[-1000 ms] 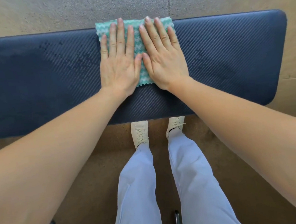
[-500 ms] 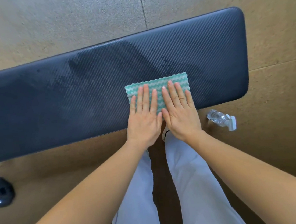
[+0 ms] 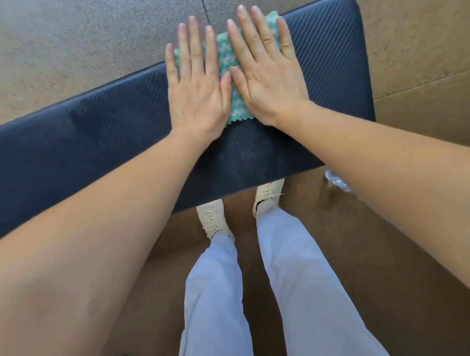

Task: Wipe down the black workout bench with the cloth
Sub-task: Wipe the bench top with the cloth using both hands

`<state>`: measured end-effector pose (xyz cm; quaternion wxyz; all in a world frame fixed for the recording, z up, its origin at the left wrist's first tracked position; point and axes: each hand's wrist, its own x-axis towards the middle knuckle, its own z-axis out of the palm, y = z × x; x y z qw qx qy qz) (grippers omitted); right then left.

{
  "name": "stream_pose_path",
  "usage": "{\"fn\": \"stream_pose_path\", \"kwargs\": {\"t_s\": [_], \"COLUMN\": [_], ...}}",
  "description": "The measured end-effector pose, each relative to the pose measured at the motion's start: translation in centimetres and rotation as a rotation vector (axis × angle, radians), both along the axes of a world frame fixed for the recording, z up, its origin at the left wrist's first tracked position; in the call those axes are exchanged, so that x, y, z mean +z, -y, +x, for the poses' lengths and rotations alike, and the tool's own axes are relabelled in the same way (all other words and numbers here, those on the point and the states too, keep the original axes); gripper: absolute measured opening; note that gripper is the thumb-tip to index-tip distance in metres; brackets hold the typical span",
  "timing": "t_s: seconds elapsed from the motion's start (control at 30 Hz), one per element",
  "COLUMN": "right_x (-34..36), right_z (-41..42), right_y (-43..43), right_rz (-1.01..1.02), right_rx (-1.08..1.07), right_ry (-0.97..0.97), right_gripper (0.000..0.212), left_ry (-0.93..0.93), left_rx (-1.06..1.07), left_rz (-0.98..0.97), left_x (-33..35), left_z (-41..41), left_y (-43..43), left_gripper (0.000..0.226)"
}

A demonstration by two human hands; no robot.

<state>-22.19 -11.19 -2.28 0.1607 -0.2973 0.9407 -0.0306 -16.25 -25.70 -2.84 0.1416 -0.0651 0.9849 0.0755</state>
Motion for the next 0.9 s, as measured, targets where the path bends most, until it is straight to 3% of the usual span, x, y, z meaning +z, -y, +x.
{"fn": "stream_pose_path", "kwargs": {"t_s": [0.5, 0.63, 0.9], "right_x": [1.3, 1.0, -0.2], "right_z": [14.9, 12.4, -2.9], "right_y": [-14.2, -13.6, -13.3], "right_rz": [0.077, 0.067, -0.008], "right_rx": [-0.224, -0.265, -0.37], "right_ry": [0.196, 0.199, 0.146], "right_gripper": [0.067, 0.067, 0.065], "left_ry": [0.13, 0.114, -0.017], "left_rx": [-0.234, -0.277, -0.28], "left_rz": [0.106, 0.103, 0.057], "left_x": [0.8, 0.9, 0.2], "left_z": [11.6, 9.3, -6.3], "left_y": [-12.6, -12.2, -12.5], "left_gripper": [0.07, 0.068, 0.065]}}
